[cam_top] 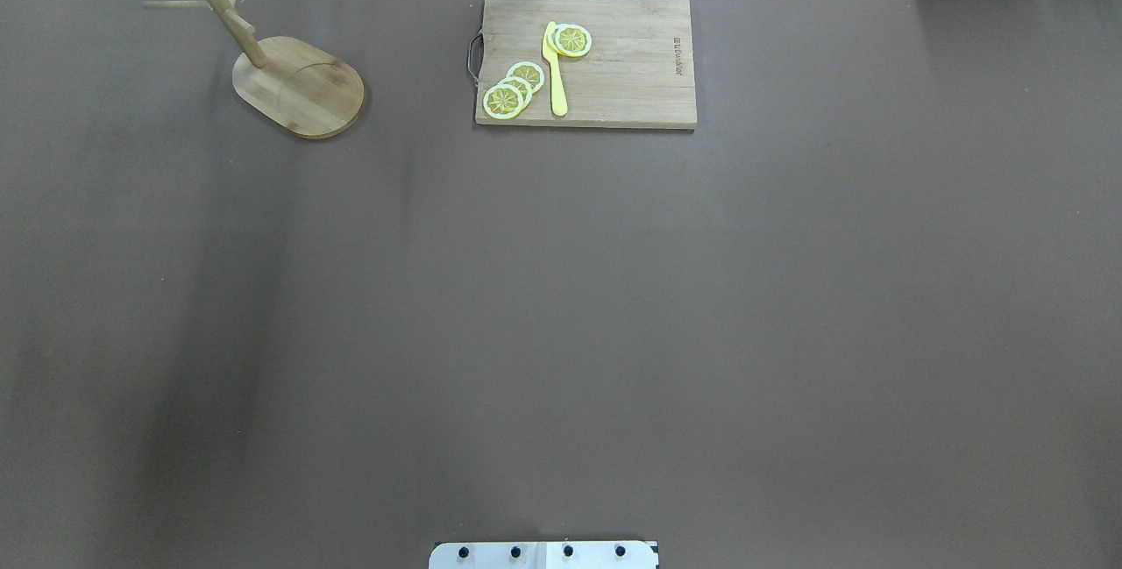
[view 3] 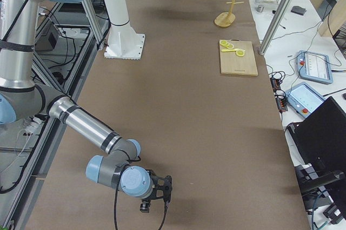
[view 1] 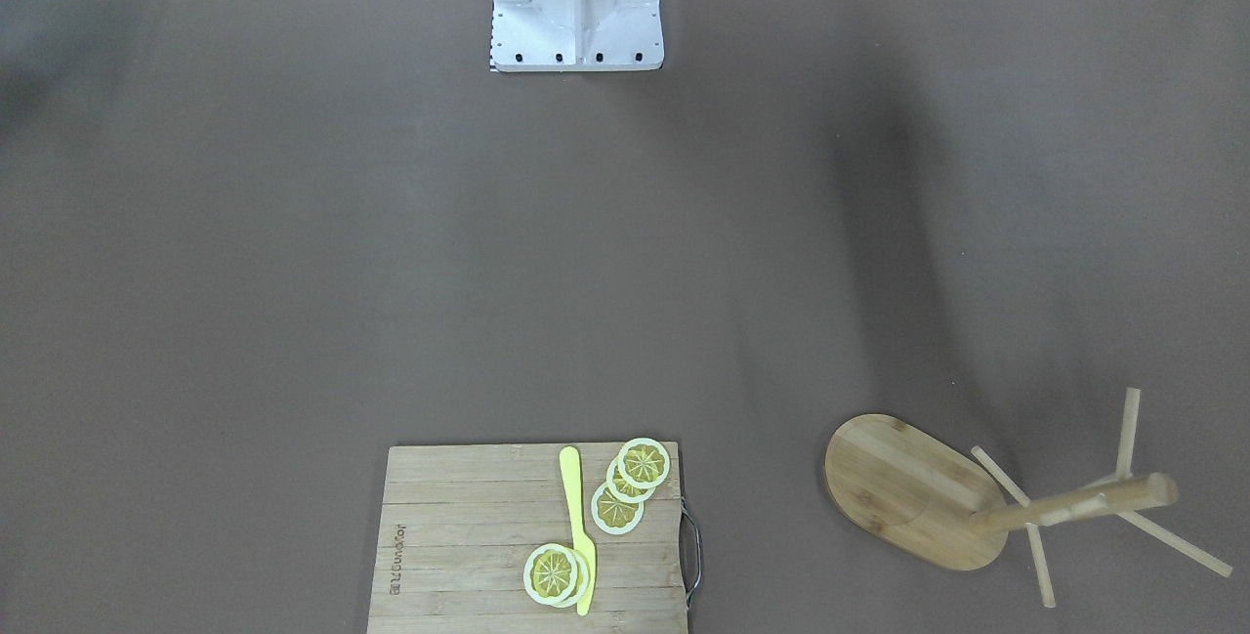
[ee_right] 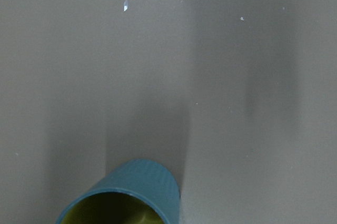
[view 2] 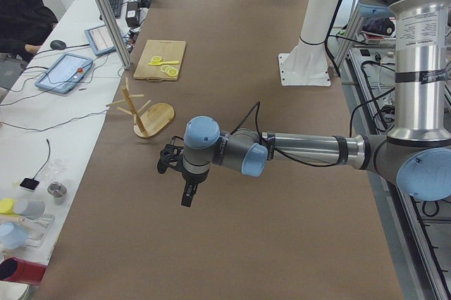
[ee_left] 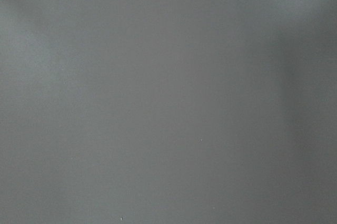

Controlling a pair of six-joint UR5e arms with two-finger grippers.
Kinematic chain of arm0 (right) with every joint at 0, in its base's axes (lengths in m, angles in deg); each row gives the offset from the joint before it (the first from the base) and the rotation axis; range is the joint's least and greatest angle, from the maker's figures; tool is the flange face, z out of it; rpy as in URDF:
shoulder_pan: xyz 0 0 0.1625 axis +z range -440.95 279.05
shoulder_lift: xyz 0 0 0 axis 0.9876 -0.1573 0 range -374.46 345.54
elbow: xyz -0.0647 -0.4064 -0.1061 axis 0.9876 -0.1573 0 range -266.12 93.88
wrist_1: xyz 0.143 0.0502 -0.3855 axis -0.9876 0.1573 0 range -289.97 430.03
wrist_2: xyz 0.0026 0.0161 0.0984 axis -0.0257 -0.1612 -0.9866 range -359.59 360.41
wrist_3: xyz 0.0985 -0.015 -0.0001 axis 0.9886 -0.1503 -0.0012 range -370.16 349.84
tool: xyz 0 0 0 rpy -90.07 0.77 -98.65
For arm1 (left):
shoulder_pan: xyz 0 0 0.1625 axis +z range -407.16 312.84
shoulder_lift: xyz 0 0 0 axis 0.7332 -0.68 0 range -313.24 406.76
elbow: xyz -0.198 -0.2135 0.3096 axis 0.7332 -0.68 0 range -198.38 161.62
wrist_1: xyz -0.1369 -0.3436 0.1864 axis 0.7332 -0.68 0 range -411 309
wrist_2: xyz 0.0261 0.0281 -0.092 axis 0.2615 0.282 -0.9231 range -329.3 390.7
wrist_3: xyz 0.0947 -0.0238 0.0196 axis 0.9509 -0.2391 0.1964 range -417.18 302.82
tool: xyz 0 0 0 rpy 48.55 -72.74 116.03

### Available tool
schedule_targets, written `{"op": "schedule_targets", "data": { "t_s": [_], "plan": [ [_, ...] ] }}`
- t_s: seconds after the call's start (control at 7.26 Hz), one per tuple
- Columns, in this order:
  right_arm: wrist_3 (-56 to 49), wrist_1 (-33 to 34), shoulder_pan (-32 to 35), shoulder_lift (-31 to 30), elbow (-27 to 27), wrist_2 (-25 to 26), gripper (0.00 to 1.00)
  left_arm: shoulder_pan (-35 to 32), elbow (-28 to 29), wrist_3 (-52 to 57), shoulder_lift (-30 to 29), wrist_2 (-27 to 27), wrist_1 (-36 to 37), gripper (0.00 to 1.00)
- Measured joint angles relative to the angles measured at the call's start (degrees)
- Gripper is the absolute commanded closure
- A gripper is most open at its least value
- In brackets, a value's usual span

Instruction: Hang cup on storage rack

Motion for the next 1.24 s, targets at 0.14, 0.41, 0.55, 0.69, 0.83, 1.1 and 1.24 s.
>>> {"op": "schedule_targets", "data": {
  "t_s": [0.14,0.41,0.55,0.69,0.83,1.1,1.24],
  "plan": [
    [0.1,0.0,-0.5,-0.1,-0.1,-0.3,0.02,0.0,0.0,0.0,0.0,0.0,0.0,0.02],
    [0.2,0.0,-1.4,-0.1,-0.8,-1.4,0.5,0.0,0.1,0.0,0.0,0.0,0.0,0.02],
    [0.3,0.0,-1.7,-0.1,-1.6,-2.2,0.92,0.0,0.2,0.0,0.0,0.0,0.0,0.02],
    [0.3,0.0,-1.9,-0.1,-2.1,-2.7,1.0,0.0,0.2,0.0,0.0,0.0,0.0,0.02],
    [0.2,-0.1,-2.0,0.0,-2.3,-2.9,1.0,0.0,0.2,0.0,0.0,0.0,0.0,0.02],
    [1.4,-0.1,-2.1,0.4,-1.9,-3.6,1.0,0.0,0.2,0.0,0.0,0.0,0.0,0.02],
    [4.1,0.0,-2.1,0.9,-0.8,-5.1,1.0,0.0,0.1,0.0,0.0,0.0,0.1,0.02]
  ]
}}
